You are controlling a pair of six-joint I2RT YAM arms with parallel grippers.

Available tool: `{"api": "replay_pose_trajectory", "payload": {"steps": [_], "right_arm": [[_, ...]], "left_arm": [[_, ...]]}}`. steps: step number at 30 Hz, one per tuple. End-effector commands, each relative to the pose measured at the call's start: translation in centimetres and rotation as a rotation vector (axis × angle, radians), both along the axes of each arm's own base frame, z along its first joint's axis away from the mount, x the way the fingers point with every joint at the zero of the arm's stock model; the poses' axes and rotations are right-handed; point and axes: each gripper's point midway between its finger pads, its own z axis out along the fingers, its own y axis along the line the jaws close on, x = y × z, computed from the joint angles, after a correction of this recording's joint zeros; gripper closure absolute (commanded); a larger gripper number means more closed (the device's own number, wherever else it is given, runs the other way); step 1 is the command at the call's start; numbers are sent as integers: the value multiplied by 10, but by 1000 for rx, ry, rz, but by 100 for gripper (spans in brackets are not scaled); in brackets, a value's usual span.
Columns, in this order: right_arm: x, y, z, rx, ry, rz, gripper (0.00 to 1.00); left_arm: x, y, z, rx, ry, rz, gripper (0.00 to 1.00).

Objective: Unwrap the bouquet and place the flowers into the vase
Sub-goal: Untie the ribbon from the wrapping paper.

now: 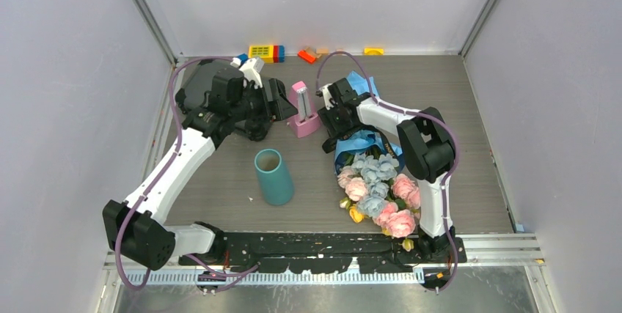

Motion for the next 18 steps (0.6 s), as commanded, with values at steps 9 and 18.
{"api": "replay_pose_trajectory", "payload": {"steps": [9, 18], "right_arm": [[-11, -3, -19, 9, 53, -61, 95], [6, 2, 29, 138, -129, -168, 100]], "left_arm": [[1, 0, 15, -4, -67, -7, 27], [0, 1, 14, -4, -64, 1, 27]]}}
